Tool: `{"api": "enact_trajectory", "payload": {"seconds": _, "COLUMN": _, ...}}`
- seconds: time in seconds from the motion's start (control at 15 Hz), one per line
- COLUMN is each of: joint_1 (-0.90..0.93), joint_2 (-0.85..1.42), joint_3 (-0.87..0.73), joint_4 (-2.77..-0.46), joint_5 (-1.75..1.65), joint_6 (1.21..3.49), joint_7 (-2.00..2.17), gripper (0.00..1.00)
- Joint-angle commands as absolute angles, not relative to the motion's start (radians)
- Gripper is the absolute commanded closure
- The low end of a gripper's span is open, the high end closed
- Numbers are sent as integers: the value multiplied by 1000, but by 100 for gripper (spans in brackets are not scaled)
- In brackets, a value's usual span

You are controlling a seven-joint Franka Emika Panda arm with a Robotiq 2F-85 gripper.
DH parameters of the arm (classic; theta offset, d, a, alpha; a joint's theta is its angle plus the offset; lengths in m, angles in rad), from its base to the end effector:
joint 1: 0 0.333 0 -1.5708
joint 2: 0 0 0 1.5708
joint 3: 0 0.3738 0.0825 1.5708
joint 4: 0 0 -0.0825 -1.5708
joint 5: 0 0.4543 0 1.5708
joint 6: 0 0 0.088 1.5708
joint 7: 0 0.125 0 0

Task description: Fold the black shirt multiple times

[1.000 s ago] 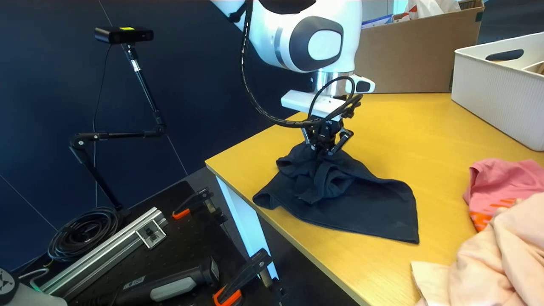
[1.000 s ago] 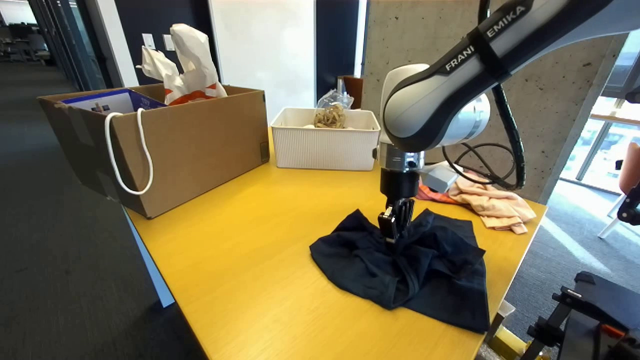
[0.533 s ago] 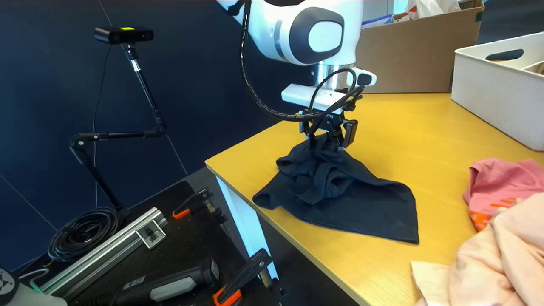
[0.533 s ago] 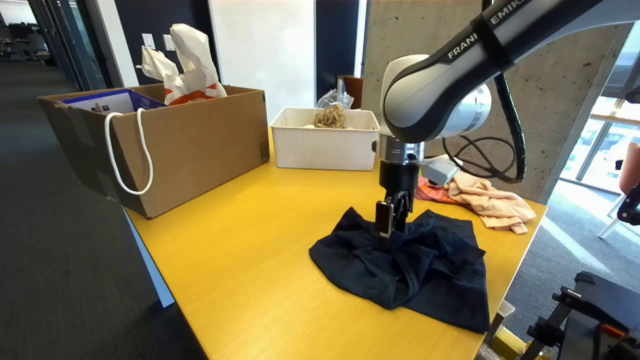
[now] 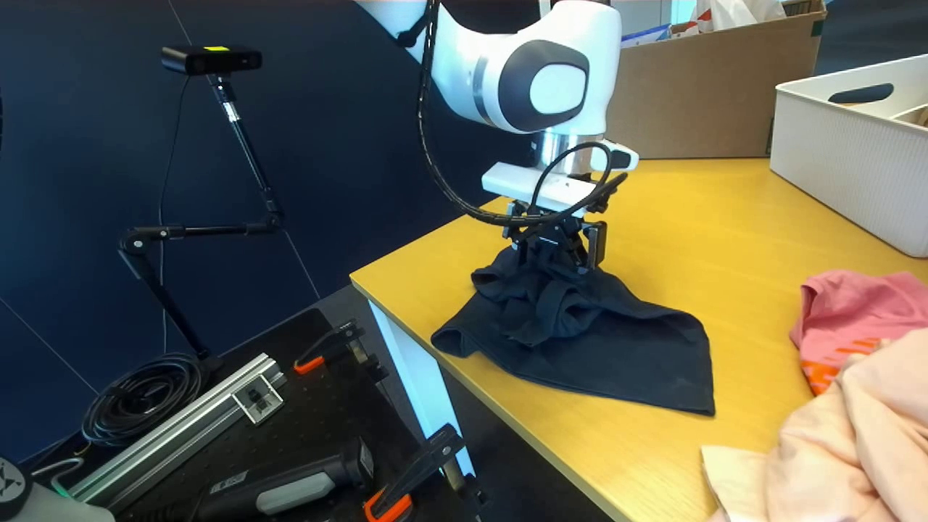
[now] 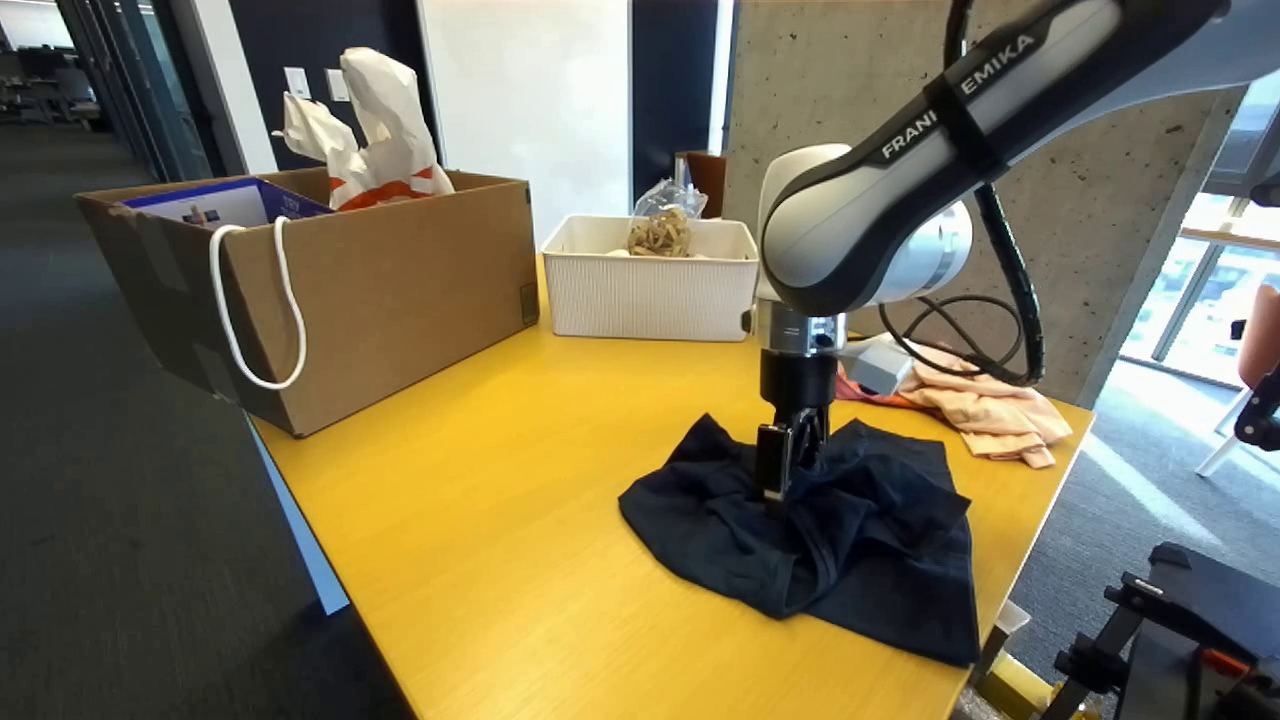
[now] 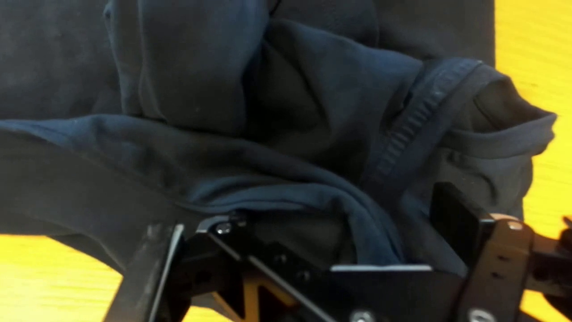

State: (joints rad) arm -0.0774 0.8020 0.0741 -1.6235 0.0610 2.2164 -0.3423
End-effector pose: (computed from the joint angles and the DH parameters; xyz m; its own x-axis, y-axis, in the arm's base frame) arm 0.7471 -0.0043 0.1061 0.9440 0.2854 -0.1653 0.2604 -0.9525 -0.1578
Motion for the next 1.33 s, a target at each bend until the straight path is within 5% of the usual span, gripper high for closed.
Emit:
{"api": "enact_trajectory", "payload": {"seconds": 0.0, "joint_1": -68, "joint_2": 872, "joint_3": 62, "joint_4": -1559, "joint_5": 21, "joint_6": 2225, "joint_7": -338, "gripper": 0}}
{"api": "enact_trajectory", "payload": {"seconds": 0.67, "joint_1": -22, "joint_2": 937, "joint_3": -25, "joint_4": -1475, "joint_5": -131, "joint_6": 2471, "joint_7": -235, "gripper": 0}}
{"api": "enact_trajectory", "payload": {"seconds": 1.27, "joint_1": 14, "joint_2": 1064, "joint_3": 3, "joint_4": -1234, "joint_5": -121, "joint_6": 2469, "joint_7": -241, "gripper": 0}}
